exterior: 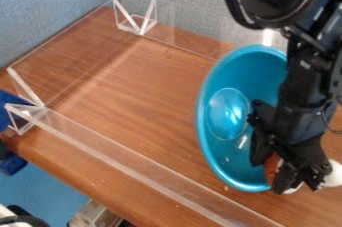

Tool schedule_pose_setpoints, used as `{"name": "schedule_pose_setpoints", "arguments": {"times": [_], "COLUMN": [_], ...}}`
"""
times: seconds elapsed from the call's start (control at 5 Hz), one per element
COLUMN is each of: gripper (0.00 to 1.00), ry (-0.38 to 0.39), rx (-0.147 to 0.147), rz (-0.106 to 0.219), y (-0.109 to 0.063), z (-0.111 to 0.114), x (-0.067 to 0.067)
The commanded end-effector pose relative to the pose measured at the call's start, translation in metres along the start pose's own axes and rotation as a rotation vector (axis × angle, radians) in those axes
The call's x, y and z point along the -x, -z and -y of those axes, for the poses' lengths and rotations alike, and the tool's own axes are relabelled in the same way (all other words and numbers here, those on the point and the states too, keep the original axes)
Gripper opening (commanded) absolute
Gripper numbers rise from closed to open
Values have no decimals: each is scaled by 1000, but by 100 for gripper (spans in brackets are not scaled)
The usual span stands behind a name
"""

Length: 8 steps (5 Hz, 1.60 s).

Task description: Remove the mushroom from inside the blue bowl and put it on the table

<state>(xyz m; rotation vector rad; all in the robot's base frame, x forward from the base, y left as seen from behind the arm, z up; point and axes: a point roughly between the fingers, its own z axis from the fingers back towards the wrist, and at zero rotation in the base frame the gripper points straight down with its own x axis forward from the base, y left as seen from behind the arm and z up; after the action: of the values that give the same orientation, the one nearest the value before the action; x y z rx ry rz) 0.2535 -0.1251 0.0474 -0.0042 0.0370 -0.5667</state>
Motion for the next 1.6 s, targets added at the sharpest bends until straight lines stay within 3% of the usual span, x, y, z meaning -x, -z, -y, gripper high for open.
{"name": "schedule_pose_setpoints", "arguments": {"times": [0.0,1.4], "gripper": [0,0], "ry": [5,68], "rx": [-11,-49], "rz": [33,40], "y": [-5,-3], "z": [-3,-12], "x": [-5,-3]}}
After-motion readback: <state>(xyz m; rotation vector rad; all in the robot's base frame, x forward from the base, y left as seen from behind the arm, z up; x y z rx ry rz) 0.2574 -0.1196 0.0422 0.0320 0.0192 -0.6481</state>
